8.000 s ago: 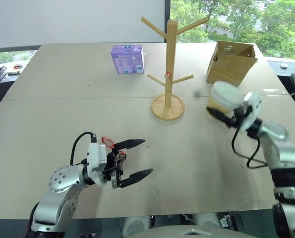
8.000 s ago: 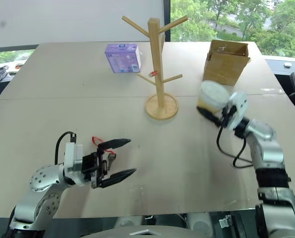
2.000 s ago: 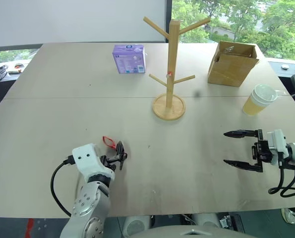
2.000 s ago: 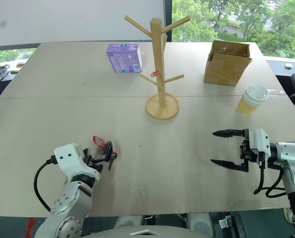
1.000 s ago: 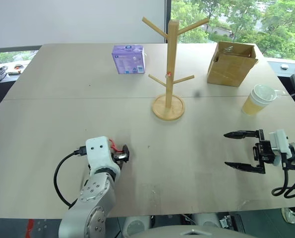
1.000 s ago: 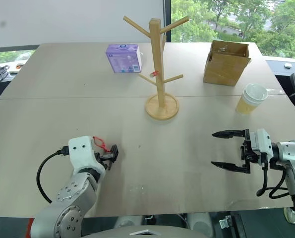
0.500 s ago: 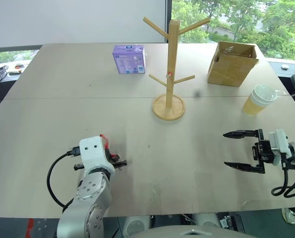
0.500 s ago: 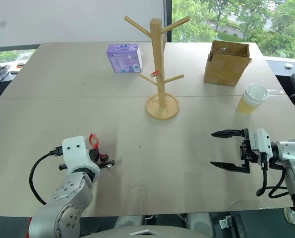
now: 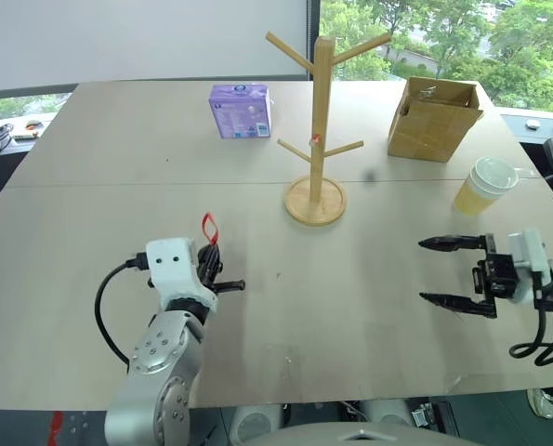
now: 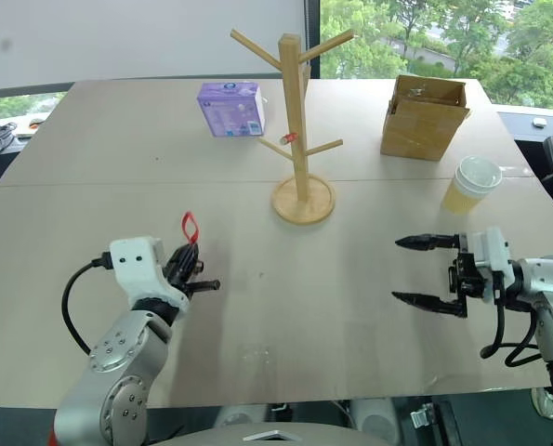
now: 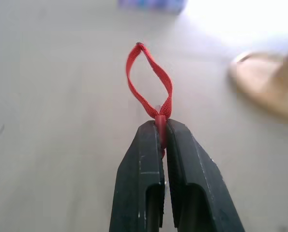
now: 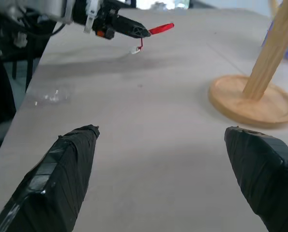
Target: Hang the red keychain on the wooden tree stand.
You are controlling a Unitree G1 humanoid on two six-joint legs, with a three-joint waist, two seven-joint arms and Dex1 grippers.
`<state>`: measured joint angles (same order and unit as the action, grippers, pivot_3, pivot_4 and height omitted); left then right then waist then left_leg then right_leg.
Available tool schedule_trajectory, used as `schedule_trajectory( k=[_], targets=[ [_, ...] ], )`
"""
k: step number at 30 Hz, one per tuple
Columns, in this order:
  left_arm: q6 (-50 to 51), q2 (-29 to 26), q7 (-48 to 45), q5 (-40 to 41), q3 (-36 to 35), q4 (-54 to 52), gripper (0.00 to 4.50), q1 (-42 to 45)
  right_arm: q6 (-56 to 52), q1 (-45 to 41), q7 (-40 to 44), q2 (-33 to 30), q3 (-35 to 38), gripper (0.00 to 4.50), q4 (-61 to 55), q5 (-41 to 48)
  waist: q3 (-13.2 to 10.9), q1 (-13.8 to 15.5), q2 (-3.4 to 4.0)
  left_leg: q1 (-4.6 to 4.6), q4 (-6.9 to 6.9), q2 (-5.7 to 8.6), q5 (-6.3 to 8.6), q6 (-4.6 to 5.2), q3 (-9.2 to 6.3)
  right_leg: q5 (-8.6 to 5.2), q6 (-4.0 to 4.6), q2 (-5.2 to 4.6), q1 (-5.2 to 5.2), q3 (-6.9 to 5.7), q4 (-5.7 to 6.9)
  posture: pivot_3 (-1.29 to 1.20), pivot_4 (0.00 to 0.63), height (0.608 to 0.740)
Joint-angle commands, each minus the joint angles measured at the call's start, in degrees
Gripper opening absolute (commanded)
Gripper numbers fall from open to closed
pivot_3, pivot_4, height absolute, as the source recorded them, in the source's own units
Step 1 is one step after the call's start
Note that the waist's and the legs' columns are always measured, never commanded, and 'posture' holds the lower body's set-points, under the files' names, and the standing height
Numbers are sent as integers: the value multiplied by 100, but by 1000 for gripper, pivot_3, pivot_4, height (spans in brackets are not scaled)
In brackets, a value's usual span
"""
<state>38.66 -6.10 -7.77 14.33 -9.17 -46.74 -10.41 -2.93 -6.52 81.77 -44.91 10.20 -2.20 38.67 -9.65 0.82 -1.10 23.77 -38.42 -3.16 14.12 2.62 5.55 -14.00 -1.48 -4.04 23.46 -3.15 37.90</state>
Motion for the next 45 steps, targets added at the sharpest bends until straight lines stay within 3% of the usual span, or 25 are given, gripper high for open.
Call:
schedule_trajectory(
  k=[1, 5, 13, 22, 45],
  targets=[
    [-1311, -375, -1002, 236, 54, 225, 28, 70, -685, -107, -437, -189, 472, 4500, -651, 595, 0, 9, 0, 0, 0, 0, 0, 0, 0, 0, 1, 0, 0, -1, 0, 0, 150, 740],
    [-2078, -676, -1652, 391, 289, 643, 28, 436, -1394, -282, -954, -341, 816, 4500, -1206, 1095, 0, 16, 0, 2, -1, 1, 0, 1, -1, -7, 12, -2, -1, -3, -1, 0, 150, 740],
    [-3054, -643, -2153, 494, 811, 1192, 28, 1578, -2178, -888, -1497, -667, 1115, 4500, -1451, 1472, 0, 11, -1, 5, -2, 4, 0, 1, -2, 2, -3, 3, -1, -4, -1, 0, 150, 740],
    [-3206, -519, -1735, -62, 1235, 1963, 28, 2339, -2076, -1363, -1556, -600, 1077, 4500, -1266, 1179, 0, 6, -1, 5, -2, 10, -1, 1, -1, 2, -7, 6, -1, -5, 0, 0, 150, 740],
    [-3421, -136, -1259, -675, 1476, 3295, 28, 3155, -1900, -1339, -1706, -339, 1078, 4500, -1397, 905, -1, 10, -2, 6, -3, 8, -1, 0, -1, 3, -8, 4, -1, -7, 0, 0, 150, 740]
  ],
)
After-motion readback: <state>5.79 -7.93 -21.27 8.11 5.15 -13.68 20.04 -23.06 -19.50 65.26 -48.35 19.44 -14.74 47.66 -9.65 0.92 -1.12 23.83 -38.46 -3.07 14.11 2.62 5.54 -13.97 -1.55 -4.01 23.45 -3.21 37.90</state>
